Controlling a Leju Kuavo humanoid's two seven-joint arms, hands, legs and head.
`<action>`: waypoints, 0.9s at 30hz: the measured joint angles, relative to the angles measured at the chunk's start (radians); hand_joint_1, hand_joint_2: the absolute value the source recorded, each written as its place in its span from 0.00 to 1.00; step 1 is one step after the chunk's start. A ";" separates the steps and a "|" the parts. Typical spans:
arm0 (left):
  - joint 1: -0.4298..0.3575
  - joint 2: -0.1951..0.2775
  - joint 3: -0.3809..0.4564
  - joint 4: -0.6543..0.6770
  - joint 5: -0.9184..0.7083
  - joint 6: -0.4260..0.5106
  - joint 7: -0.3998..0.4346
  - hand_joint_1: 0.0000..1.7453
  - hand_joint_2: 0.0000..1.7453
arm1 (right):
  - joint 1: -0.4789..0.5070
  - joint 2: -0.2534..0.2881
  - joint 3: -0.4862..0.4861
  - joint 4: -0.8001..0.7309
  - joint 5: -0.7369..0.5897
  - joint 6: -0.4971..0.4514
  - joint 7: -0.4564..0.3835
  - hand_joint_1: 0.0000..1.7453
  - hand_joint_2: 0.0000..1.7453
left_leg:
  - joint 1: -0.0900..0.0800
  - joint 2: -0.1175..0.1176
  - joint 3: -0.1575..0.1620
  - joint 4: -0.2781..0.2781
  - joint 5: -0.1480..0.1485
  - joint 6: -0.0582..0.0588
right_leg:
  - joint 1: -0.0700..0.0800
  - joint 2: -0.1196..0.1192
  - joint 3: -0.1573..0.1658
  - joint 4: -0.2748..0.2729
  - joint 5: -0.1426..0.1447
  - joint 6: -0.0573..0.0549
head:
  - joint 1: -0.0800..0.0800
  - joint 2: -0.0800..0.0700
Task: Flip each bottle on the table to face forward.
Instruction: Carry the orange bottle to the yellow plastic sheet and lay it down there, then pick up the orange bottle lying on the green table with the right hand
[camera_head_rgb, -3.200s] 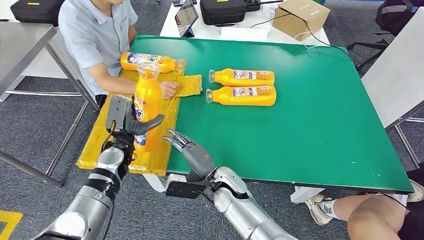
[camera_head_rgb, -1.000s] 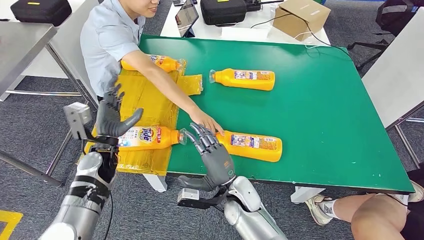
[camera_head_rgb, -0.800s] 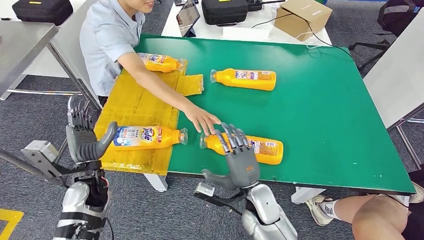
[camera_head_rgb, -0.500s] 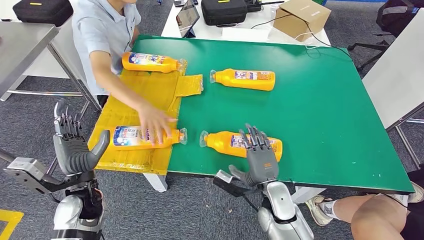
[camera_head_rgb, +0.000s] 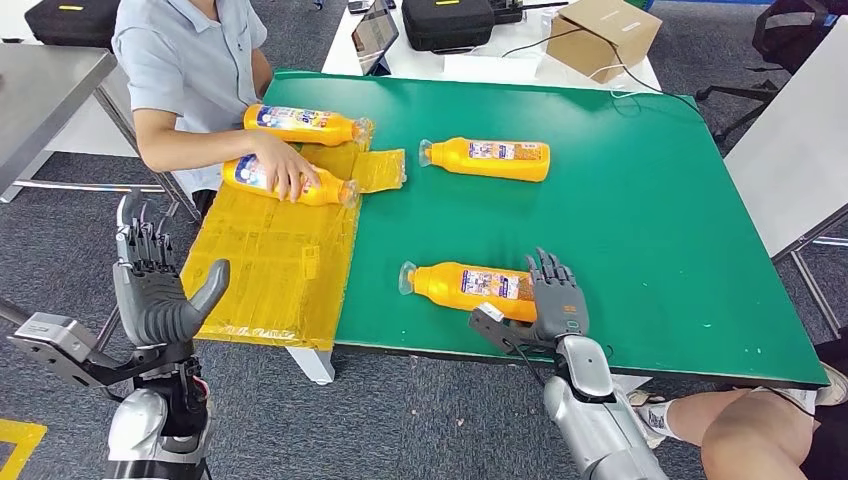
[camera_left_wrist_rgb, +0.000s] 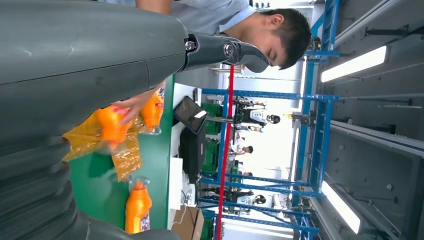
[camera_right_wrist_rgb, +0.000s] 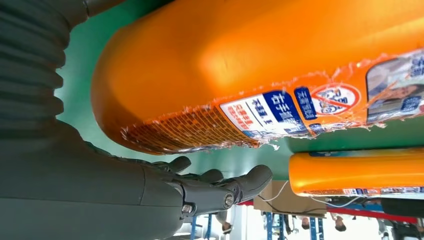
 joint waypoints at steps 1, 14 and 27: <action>0.000 0.000 0.000 0.000 0.001 0.000 0.000 0.00 1.00 | -0.008 0.000 -0.002 0.013 0.000 0.002 0.000 0.00 1.00 | 0.000 0.000 0.000 0.000 0.000 0.000 | 0.000 0.000 0.000 0.000 0.000 0.000 | 0.000 0.000; -0.019 0.000 -0.004 0.016 0.018 -0.008 0.001 0.00 1.00 | -0.081 0.005 -0.014 0.132 -0.029 0.029 -0.055 1.00 1.00 | 0.000 0.000 0.003 0.000 0.000 0.000 | 0.000 0.000 0.003 0.000 0.000 0.000 | 0.000 0.000; -0.050 0.002 -0.020 0.064 0.039 -0.017 0.010 0.00 1.00 | -0.153 0.025 -0.032 0.245 -0.170 0.133 -0.162 1.00 1.00 | 0.001 0.005 0.016 0.000 -0.002 -0.001 | 0.002 0.004 0.013 -0.001 0.000 -0.001 | 0.000 0.000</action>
